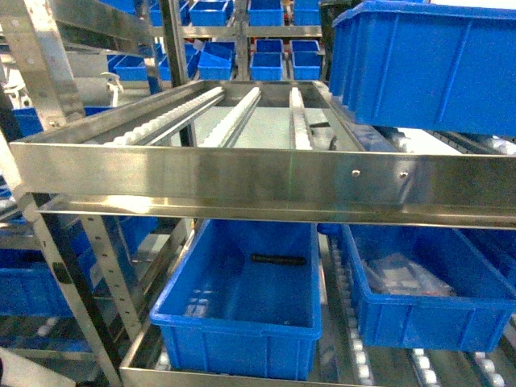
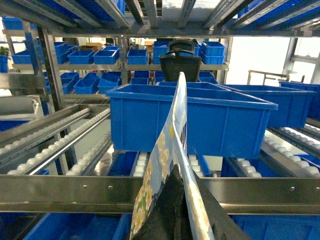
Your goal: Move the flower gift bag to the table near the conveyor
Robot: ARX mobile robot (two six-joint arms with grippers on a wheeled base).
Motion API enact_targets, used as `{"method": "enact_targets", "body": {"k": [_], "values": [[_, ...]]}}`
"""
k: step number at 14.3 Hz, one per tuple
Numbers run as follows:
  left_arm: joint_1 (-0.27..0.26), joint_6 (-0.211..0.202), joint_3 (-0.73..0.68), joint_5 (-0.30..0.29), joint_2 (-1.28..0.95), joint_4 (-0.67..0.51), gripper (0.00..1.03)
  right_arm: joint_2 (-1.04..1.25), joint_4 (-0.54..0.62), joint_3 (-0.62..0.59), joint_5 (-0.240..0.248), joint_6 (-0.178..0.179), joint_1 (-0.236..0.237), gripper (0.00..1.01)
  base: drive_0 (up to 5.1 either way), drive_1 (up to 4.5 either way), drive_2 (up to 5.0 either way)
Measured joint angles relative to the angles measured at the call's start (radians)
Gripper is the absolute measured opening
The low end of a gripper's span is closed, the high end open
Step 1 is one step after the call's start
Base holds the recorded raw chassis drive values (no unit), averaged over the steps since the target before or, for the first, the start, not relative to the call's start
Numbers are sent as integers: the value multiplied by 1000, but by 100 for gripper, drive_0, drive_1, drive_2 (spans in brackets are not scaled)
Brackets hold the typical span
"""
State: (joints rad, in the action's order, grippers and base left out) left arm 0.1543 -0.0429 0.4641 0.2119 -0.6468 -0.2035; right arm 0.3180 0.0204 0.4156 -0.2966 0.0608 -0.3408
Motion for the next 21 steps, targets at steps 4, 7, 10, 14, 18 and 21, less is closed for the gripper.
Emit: {"method": "enact_targets", "body": {"k": [4,7,10,14,18,21], "values": [[0,0,0,0,0,0,2,1,-2,0,0,0,0,2,-443,30,420],[0,0,0,0,-1,0,2,1,-4,0,0,0,0,2,-446,28,416],[0,0,0,0,0,-2,2,0,-2,0,0,0,0,2,-446,27,417],[0,0,0,0,0,-2,2,0,0,0,0,0,0,2,-444,31,418],[0,0,0,0,0,-1,2,1,0,0,0,0,0,2,-453,31,409],[0,0,0,0,0,-2,2,1,-3,0,0,0,0,2,-480,60,374]]}}
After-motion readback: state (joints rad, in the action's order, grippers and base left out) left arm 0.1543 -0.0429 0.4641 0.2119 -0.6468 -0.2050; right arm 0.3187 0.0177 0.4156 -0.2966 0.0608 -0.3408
